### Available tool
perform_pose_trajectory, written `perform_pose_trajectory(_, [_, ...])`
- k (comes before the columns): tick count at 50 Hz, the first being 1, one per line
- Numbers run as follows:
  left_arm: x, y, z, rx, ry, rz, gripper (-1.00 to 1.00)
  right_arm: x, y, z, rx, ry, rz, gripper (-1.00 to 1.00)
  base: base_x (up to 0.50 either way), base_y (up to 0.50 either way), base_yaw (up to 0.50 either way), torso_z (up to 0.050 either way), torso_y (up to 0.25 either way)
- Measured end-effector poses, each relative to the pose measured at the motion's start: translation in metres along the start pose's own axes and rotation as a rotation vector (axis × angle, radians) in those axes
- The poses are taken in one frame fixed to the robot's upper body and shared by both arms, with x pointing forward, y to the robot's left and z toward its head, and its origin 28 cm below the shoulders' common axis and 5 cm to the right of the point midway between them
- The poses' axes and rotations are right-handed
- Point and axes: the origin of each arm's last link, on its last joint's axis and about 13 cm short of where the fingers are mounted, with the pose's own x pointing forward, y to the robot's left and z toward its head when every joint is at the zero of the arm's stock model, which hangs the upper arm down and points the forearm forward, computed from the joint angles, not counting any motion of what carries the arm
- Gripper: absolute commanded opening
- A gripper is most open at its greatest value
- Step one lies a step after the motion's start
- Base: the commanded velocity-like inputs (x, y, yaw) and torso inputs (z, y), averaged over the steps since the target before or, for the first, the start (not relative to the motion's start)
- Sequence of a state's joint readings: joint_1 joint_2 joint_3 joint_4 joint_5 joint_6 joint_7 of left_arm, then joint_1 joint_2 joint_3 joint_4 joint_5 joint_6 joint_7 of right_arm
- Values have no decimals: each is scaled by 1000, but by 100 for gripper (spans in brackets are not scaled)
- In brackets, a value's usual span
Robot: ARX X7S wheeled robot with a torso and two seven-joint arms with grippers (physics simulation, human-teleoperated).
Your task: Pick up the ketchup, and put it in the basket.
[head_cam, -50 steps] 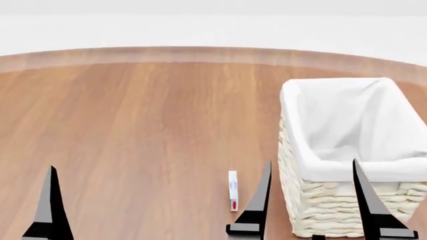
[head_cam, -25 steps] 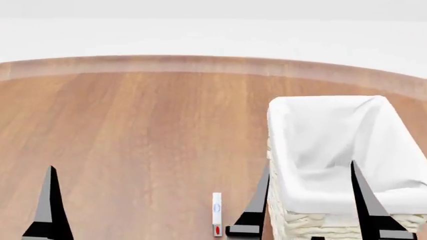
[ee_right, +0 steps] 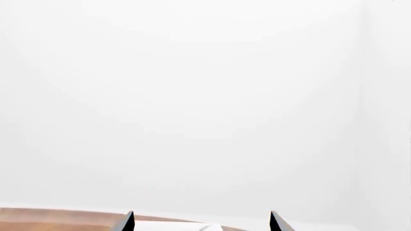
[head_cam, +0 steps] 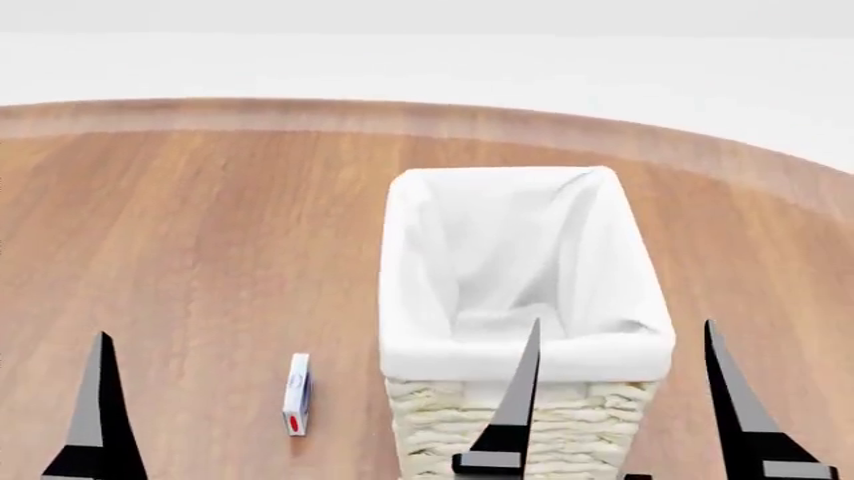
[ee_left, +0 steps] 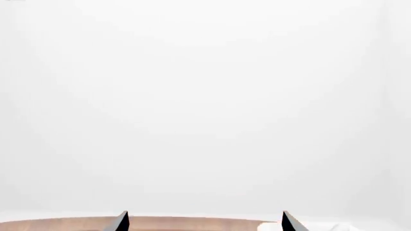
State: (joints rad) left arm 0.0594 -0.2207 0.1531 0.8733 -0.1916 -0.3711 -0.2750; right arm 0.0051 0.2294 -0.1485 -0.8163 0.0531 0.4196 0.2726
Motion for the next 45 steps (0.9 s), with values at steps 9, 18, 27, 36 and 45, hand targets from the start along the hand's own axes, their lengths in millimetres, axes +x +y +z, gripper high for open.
perform_pose_trajectory(9, [-2, 2, 1, -20, -23, -11, 100, 0, 1, -1, -12, 7, 3, 100, 0, 0, 0, 50, 0])
perform_pose_trajectory(18, [-2, 2, 1, -30, -30, -15, 100, 1, 2, -1, -18, 10, 3, 100, 0, 0, 0, 50, 0])
perform_pose_trajectory(27, [-3, 2, 2, -35, -33, -18, 100, 0, 2, 0, -22, 8, 4, 100, 142, 1, 0, 50, 0])
perform_pose_trajectory(36, [-3, 3, 2, -37, -34, -19, 100, 1, 2, -1, -22, 6, 5, 100, 247, 2, 0, 50, 0])
perform_pose_trajectory(45, [-3, 3, 3, -39, -35, -20, 100, 0, 2, -1, -21, 7, 5, 100, 0, 0, 0, 50, 0])
